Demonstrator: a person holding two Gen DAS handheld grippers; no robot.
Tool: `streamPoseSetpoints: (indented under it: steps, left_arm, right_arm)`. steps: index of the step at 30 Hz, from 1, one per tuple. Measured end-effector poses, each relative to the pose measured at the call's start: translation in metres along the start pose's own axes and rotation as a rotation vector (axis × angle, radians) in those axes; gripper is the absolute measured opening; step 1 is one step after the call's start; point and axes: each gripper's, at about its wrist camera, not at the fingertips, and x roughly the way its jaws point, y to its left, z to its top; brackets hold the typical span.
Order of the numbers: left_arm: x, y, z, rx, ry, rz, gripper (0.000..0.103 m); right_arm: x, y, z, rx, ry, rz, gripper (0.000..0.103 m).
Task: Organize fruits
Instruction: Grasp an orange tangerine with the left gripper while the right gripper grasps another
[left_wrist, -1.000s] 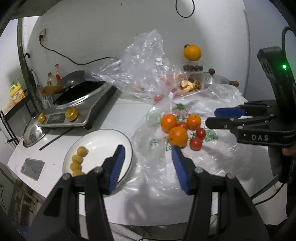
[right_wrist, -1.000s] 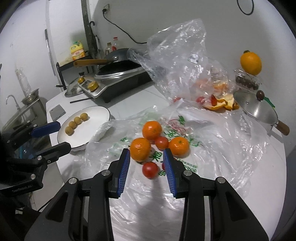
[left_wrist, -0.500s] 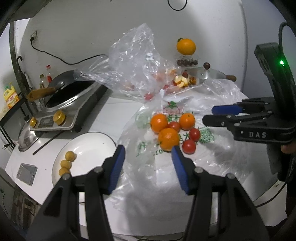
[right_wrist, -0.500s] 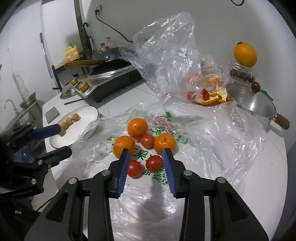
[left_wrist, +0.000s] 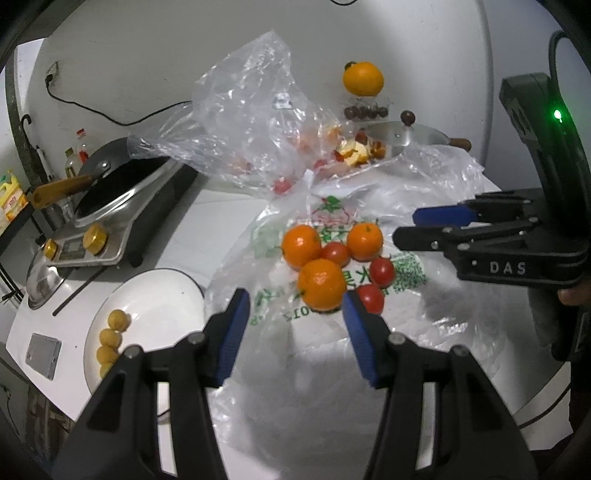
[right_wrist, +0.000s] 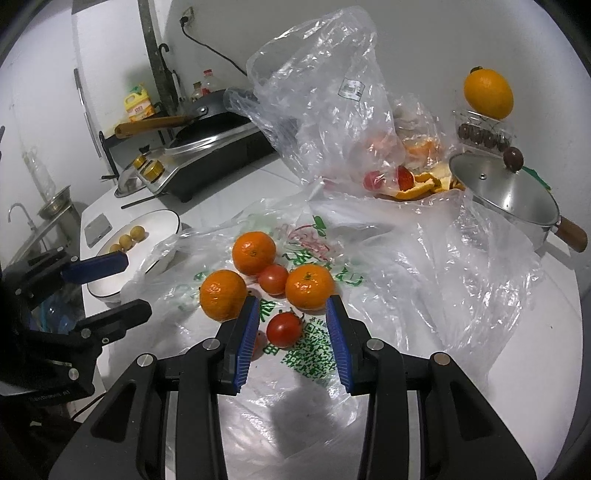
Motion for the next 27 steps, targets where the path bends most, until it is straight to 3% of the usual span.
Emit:
streamPoseSetpoints:
  steps: [27]
  left_arm:
    - [0.060, -0.004, 0.012, 0.031, 0.053, -0.077, 0.054]
  right_arm:
    - [0.050, -0.013, 0.021, -0.011, 0.085, 0.009, 0.047]
